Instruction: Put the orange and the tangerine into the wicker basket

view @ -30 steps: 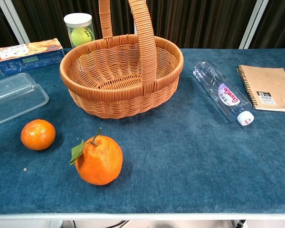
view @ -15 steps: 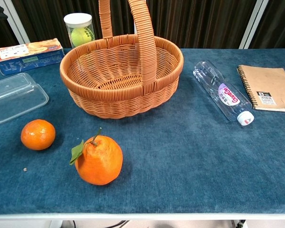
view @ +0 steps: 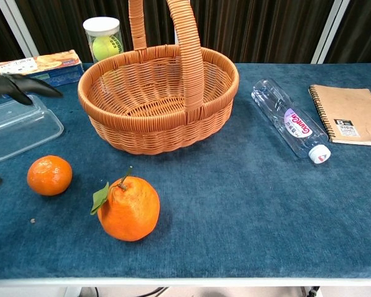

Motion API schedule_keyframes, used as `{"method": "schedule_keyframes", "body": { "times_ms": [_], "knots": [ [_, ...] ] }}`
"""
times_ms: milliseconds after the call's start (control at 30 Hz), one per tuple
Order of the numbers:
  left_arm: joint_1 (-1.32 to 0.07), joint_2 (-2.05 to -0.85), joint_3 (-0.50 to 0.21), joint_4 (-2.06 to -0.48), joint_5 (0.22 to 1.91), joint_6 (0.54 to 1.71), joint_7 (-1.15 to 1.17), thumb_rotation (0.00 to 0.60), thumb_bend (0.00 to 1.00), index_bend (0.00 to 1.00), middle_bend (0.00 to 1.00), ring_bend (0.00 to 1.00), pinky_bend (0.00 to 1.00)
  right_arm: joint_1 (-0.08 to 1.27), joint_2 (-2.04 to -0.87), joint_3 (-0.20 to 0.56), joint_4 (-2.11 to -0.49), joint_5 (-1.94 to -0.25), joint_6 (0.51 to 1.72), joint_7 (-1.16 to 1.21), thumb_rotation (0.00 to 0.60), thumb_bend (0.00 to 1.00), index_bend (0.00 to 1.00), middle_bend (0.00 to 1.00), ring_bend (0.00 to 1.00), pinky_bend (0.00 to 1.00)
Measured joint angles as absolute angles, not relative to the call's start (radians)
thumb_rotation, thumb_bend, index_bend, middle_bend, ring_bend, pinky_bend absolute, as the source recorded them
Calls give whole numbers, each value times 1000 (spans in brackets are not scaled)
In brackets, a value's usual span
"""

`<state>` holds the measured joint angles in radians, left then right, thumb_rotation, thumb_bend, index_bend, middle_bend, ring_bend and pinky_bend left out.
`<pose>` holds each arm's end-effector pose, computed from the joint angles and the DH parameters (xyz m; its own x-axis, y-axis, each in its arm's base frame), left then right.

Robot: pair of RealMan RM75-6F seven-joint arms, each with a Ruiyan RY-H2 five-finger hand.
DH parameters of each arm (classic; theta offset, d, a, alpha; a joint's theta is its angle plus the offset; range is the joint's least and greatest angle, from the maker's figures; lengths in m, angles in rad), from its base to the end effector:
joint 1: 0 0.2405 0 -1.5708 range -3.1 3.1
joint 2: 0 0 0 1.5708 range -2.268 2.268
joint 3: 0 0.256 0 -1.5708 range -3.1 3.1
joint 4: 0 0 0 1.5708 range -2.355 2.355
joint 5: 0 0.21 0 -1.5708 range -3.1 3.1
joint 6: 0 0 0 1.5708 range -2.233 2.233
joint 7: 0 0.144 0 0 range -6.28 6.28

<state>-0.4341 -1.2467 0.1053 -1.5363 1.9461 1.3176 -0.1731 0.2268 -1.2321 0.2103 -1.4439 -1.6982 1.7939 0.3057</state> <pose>-0.2153 0.2133 0.0620 0.3986 0.2468 0.8833 0.7264 -0.6729 -0.1398 -0.2479 -0.2354 0.1895 0.0223 0.3833 0.9234 -0.8814 -0.4283 0.1991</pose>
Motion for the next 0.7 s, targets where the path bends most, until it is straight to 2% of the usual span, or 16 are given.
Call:
{"method": "schedule_keyframes", "body": {
  "times_ms": [433, 700],
  "knots": [
    [-582, -1356, 115, -1552, 1925, 1089, -186, 600, 126, 102, 105, 75, 191, 218, -1224, 198, -1440, -1693, 1793, 301, 600, 299, 0, 0, 0, 0],
    [-648, -1415, 133, -1498, 1887, 1019, -279, 600, 126, 103, 129, 74, 185, 225, -1222, 201, -1426, -1689, 1788, 305, 600, 299, 0, 0, 0, 0]
  ]
}}
